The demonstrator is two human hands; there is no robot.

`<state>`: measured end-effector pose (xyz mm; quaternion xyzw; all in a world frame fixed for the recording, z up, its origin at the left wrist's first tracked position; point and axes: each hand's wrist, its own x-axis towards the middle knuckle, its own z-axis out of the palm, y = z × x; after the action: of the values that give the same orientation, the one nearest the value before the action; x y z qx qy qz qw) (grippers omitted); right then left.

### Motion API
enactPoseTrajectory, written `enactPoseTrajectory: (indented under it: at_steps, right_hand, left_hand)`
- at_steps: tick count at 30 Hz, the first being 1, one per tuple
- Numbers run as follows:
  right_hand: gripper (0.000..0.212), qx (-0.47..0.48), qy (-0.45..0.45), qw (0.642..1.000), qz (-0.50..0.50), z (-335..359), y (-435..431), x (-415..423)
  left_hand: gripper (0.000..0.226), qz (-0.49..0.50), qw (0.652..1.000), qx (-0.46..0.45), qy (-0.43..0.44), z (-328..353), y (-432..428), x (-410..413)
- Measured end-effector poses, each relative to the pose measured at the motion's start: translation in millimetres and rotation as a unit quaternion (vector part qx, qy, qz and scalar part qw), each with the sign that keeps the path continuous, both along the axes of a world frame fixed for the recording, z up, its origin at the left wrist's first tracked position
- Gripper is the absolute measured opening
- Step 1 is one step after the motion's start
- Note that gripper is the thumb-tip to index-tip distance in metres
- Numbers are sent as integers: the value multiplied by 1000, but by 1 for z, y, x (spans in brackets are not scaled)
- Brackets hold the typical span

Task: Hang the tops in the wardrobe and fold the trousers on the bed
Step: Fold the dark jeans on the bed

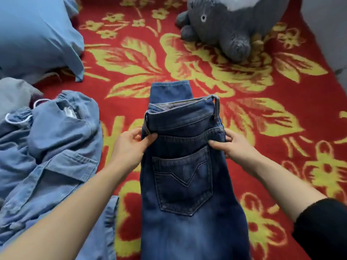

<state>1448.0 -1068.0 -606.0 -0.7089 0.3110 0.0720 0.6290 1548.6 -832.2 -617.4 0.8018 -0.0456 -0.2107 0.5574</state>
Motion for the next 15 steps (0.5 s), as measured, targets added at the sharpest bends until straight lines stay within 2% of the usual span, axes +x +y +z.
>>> enactPoseTrajectory:
  at_steps: [7, 10, 11, 12, 14, 15]
  right_hand:
    - [15, -68, -41, 996, -45, -21, -26, 98]
    - [29, -113, -60, 989, -77, -31, -31, 124]
    - [38, -139, -53, 986, -69, -35, -32, 129]
    - [46, -175, -37, 983, -46, -38, -30, 130]
    - [51, -256, -8, 966, 17, -47, -24, 119]
    - [49, -288, -7, 956, 49, -52, -19, 108]
  left_hand:
    - [7, 2, 1000, 7, 12, -9, -30, 109]
    - [7, 57, 998, 10, 0, -15, -45, 134]
    - [13, 78, 997, 9, 3, -17, -50, 139]
    - [30, 82, 996, 24, 5, -24, -52, 142]
    - [60, 52, 988, 138, -42, -38, -50, 133]
    - [63, 28, 979, 183, -82, -44, -48, 120]
